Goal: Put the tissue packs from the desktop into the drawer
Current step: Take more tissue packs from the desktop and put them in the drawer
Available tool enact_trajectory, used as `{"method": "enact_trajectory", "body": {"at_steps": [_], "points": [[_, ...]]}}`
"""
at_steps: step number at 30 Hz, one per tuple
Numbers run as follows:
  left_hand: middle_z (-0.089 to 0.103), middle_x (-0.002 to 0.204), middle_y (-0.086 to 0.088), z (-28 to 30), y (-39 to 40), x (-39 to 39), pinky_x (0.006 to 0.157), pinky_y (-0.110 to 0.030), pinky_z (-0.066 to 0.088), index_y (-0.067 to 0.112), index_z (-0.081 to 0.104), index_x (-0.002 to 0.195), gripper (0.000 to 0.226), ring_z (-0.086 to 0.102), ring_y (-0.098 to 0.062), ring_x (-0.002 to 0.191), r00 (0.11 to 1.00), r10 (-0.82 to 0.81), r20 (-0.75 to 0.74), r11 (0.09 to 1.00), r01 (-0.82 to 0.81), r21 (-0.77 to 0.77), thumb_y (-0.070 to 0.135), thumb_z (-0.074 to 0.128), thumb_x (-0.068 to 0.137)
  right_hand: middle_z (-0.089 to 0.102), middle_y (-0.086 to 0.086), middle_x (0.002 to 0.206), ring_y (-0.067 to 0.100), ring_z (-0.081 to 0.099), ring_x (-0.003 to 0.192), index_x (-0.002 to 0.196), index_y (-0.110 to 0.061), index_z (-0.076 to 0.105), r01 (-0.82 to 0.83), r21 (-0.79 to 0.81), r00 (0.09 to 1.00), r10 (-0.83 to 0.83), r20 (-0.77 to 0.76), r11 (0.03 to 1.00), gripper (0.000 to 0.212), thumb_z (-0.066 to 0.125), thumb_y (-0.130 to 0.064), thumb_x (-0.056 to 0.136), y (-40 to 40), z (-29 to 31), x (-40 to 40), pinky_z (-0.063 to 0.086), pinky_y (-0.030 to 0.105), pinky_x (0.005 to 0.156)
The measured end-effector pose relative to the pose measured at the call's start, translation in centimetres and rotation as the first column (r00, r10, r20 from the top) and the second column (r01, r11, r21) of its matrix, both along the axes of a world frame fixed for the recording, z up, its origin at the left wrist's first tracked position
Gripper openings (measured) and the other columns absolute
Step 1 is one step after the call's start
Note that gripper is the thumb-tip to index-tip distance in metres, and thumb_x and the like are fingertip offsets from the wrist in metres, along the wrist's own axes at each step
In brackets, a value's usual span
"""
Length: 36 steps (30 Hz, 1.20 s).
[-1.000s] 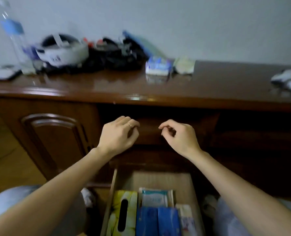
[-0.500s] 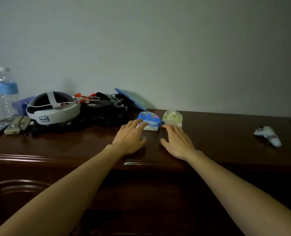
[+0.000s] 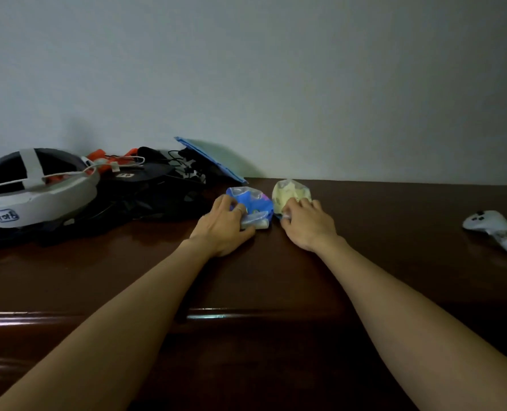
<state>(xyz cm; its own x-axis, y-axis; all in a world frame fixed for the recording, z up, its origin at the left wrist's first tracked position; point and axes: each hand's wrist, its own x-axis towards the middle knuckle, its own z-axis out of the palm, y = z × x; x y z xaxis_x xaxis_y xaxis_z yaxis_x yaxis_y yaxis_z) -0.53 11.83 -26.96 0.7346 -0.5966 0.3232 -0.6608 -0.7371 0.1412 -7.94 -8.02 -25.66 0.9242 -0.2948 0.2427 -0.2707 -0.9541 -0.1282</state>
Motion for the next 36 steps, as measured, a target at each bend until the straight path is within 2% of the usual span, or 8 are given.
{"method": "enact_trajectory", "body": {"at_steps": [7,11,13,15,20,27,32,36], "points": [[0.052,0.083,0.005,0.7,1.8,-9.2,0.062,-0.034,0.035,0.022,0.049,0.078,0.066,0.051,-0.018,0.075,0.996,0.089,-0.001,0.972,-0.087,-0.218,0.087,0.034,0.080,0.060,0.000,0.120,0.026,0.052,0.112,0.114,-0.028,0.057,-0.093,-0.051,0.989,0.098,0.112,0.994,0.022,0.051,-0.041,0.098,3.4,0.4,-6.8,0.052,0.043,0.082],[0.062,0.073,0.000,-0.5,4.6,-15.0,0.060,-0.031,0.038,0.013,0.058,0.068,0.040,0.062,-0.024,0.075,0.977,0.167,-0.135,0.836,-0.213,-0.505,0.044,0.057,0.094,0.062,0.001,0.117,0.028,0.053,0.109,0.114,-0.023,0.061,-0.115,-0.077,0.952,0.132,0.275,0.990,0.023,0.048,-0.037,0.100,6.3,-1.3,-12.6,0.042,0.036,0.070],[0.062,0.124,-0.005,-1.4,6.2,-18.0,0.084,-0.017,0.042,0.015,0.069,0.098,0.014,0.059,-0.020,0.111,0.966,0.169,-0.194,0.704,-0.256,-0.663,0.020,0.072,0.085,0.064,0.002,0.114,0.029,0.053,0.107,0.113,-0.020,0.062,-0.127,-0.053,0.912,0.138,0.385,0.990,0.022,0.051,-0.033,0.098,8.5,-2.5,-15.7,0.040,0.035,0.067],[0.028,0.158,-0.012,-2.4,7.4,-20.8,0.099,0.000,0.025,0.014,0.054,0.135,0.067,0.040,-0.017,0.135,0.959,0.128,-0.253,0.499,-0.283,-0.819,0.005,0.079,0.074,0.066,0.004,0.108,0.032,0.054,0.101,0.109,-0.018,0.064,-0.178,0.016,0.842,0.144,0.520,0.984,0.018,0.057,-0.027,0.095,11.0,-3.7,-18.4,0.043,0.037,0.065],[0.057,0.136,-0.012,-6.1,10.1,-26.8,0.083,-0.020,0.056,0.011,0.041,0.144,0.082,0.062,-0.014,0.111,0.871,-0.119,-0.476,-0.023,-0.482,-0.876,-0.008,0.075,0.072,0.067,-0.004,0.105,0.025,0.054,0.099,0.107,-0.021,0.066,-0.439,0.189,0.707,0.208,0.676,0.878,0.027,0.053,-0.039,0.092,16.3,-7.4,-23.7,0.051,0.038,0.077],[0.041,0.150,-0.012,-19.0,18.4,-30.0,0.107,-0.044,0.045,0.024,-0.003,0.159,0.109,0.052,-0.024,0.128,0.650,-0.063,-0.757,0.335,-0.701,-0.630,-0.009,0.068,0.083,0.061,-0.013,0.098,0.016,0.054,0.093,0.098,-0.023,0.063,-0.569,0.110,0.666,0.378,0.643,0.815,0.011,0.067,-0.034,0.096,16.8,-16.8,-27.8,0.048,0.035,0.079],[0.037,0.156,-0.006,-27.1,19.0,-31.5,0.088,-0.030,0.055,0.026,0.025,0.157,0.082,0.059,-0.006,0.116,0.538,-0.078,-0.839,0.470,-0.722,-0.507,-0.013,0.053,0.090,0.058,-0.016,0.102,0.012,0.053,0.096,0.100,-0.030,0.059,-0.599,0.175,0.766,0.495,0.410,0.782,0.009,0.062,-0.039,0.099,20.4,-26.4,-29.3,0.047,0.032,0.078],[0.056,0.141,-0.012,-31.0,18.1,-32.3,0.101,-0.048,0.050,0.020,0.048,0.145,0.043,0.060,-0.030,0.122,0.328,-0.295,-0.897,0.253,-0.879,-0.404,0.017,0.049,0.102,0.058,-0.017,0.101,0.005,0.051,0.099,0.103,-0.033,0.060,-0.500,0.414,0.865,0.458,0.203,0.761,0.013,0.055,-0.044,0.098,22.9,-33.0,-30.8,0.049,0.028,0.080]]}}
